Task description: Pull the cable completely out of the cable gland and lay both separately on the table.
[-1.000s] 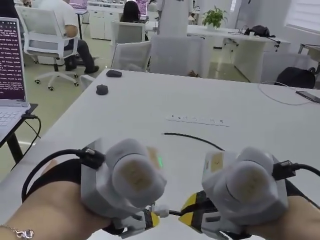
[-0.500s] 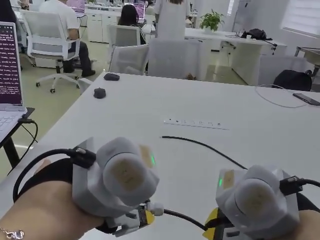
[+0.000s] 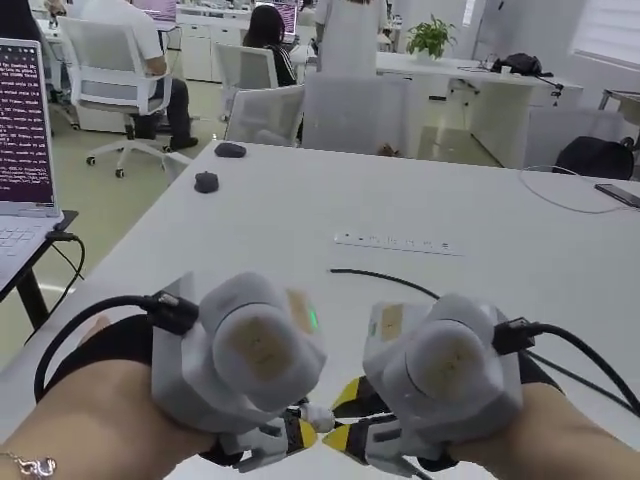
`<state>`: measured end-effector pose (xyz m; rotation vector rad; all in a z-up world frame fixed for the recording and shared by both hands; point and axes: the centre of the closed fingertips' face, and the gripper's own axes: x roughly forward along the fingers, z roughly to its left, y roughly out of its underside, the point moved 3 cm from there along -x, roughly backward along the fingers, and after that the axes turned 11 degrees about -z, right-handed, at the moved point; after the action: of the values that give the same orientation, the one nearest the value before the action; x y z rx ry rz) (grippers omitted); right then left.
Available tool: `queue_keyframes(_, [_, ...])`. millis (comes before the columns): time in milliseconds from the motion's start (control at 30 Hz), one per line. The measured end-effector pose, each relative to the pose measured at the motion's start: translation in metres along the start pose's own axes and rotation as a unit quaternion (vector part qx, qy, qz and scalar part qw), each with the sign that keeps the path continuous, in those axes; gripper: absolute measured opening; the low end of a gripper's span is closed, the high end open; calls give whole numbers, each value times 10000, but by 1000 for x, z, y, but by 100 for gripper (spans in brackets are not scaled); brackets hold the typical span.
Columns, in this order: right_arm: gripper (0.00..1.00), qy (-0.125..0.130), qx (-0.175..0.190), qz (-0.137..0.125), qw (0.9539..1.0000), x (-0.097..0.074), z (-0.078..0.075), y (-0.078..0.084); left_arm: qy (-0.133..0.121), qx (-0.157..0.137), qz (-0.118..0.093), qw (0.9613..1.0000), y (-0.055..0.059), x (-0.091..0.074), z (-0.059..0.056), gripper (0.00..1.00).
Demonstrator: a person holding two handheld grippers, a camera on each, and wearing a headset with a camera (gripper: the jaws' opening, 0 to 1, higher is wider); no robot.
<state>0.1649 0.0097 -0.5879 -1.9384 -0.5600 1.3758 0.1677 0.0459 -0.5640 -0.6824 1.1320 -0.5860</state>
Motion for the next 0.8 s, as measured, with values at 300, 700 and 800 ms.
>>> queue_keyframes(300, [4,153,12,180,9997,-6,-10,14,-80,-124,-33,9999,4,-6,7,16])
queue_keyframes(700, [3,367,152,376,9985,-16,-19,30,-147,-97,-44,9998,4,-11,13,16])
queue_keyframes(800, [4,368,198,494,9979,-17,-19,36,-178,-110,-36,9998,5,-13,14,16])
